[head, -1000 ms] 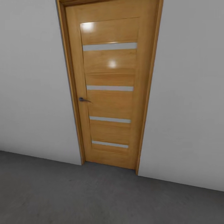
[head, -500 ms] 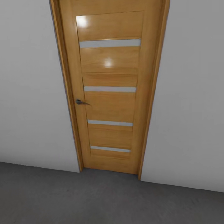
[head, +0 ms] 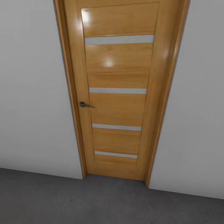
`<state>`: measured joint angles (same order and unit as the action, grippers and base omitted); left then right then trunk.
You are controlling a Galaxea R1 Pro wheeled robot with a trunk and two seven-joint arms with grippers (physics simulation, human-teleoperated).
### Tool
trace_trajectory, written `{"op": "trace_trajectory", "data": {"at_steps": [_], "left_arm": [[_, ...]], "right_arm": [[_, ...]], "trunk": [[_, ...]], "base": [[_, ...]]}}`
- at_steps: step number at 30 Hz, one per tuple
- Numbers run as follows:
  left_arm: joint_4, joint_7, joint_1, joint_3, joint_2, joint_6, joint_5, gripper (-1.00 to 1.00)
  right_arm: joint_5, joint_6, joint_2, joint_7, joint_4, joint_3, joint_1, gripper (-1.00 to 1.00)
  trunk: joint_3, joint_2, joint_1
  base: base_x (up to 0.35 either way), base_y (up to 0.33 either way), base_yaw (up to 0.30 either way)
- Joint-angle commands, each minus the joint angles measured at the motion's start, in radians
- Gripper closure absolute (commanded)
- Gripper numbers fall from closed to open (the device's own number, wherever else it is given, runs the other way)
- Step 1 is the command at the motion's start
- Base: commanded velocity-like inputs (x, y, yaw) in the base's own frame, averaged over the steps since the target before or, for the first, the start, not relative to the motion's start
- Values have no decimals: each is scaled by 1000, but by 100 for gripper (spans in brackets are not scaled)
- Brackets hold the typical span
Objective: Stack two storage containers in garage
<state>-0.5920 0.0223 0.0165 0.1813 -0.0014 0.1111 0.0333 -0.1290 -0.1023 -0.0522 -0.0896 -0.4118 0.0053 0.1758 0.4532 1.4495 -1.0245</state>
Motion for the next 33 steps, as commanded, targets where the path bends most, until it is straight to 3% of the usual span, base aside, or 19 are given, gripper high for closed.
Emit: {"op": "trace_trajectory", "data": {"at_steps": [1, 15, 25, 31, 33], "left_arm": [[-3, 2, 1, 0, 0, 6, 4, -100], [-3, 2, 1, -2, -2, 3, 4, -100], [-3, 3, 1, -2, -3, 3, 4, -100], [-4, 4, 1, -2, -8, -23, 1, -100], [-4, 4, 1, -3, -10, -37, -1, -100]], "right_arm": [[-10, -2, 0, -5, 1, 1, 1, -100], [-9, -2, 0, -4, 1, 1, 1, -100], [-7, -2, 0, -4, 6, -1, 0, -100], [-9, -11, -1, -1, 125, -2, -6, -100], [-9, -56, -1, 0, 192, -2, -11, -100]], "trunk": [[1, 0, -1], [1, 0, -1], [1, 0, -1], [1, 0, -1], [1, 0, -1]], "base": [[244, 172, 0], [45, 30, -1], [0, 0, -141], [0, 0, -23], [0, 0, -5]]}}
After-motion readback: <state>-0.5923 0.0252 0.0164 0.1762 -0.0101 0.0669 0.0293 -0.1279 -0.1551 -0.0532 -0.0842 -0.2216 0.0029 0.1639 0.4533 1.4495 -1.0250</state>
